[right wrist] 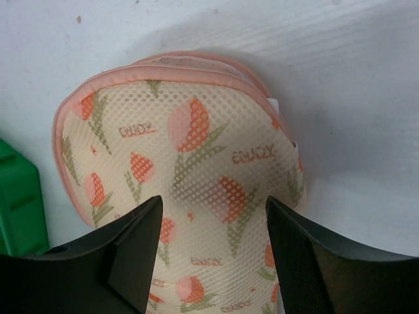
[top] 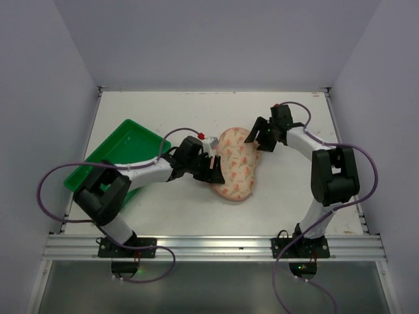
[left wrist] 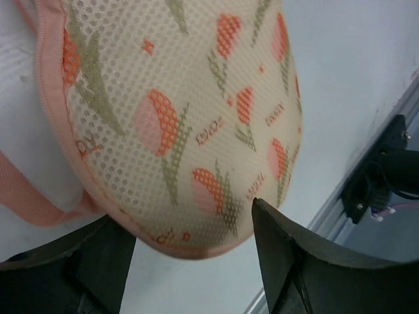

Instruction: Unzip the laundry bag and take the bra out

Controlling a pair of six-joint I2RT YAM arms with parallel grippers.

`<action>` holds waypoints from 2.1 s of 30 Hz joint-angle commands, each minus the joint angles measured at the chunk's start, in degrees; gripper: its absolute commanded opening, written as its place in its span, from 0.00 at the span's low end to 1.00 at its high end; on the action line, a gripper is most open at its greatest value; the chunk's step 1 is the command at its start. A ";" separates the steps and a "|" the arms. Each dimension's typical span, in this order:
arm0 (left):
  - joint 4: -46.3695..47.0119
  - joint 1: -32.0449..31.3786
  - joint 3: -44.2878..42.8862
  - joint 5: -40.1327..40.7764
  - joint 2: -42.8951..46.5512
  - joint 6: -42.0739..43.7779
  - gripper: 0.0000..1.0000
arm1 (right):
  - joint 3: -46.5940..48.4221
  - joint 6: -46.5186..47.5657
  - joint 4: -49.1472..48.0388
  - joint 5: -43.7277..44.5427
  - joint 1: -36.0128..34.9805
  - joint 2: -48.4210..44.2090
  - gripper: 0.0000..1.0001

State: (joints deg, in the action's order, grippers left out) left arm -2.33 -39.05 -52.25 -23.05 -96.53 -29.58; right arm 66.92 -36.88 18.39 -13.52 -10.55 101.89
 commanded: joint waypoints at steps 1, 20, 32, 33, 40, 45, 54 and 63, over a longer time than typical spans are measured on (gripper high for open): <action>3.57 -0.42 3.81 1.23 8.26 -4.42 0.73 | 3.83 4.01 -0.64 -4.15 -1.58 0.60 0.67; 3.10 6.00 -11.11 3.89 -2.86 -6.46 0.71 | -9.60 4.72 10.52 13.43 -3.08 -45.86 0.89; 3.38 6.88 -19.73 -0.50 -14.04 -4.16 0.64 | -16.90 3.49 14.04 13.08 -3.08 -60.31 0.92; 3.38 6.71 -19.56 -1.03 -13.51 -4.17 0.64 | -16.82 3.57 14.13 13.25 -3.08 -60.40 0.92; 3.65 4.69 -18.06 -3.32 -8.77 -6.10 0.60 | -15.59 3.40 14.39 13.43 -3.08 -60.31 0.92; 3.82 3.19 -18.41 -5.51 -6.65 -6.97 0.60 | -13.57 3.75 15.44 15.19 -3.08 -60.31 0.92; 4.61 -2.96 -31.73 -8.67 -13.32 -9.61 0.60 | -10.32 4.45 16.94 19.92 -3.08 -64.08 0.94; -1.44 -12.18 -58.55 -8.33 -31.42 -10.67 0.68 | -8.29 5.33 16.33 28.71 -2.99 -74.01 0.98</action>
State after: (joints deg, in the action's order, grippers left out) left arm 0.01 -48.01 -103.24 -29.61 -123.33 -39.59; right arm 56.16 -32.51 36.01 9.58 -13.56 30.96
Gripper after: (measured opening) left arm 0.670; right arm 0.973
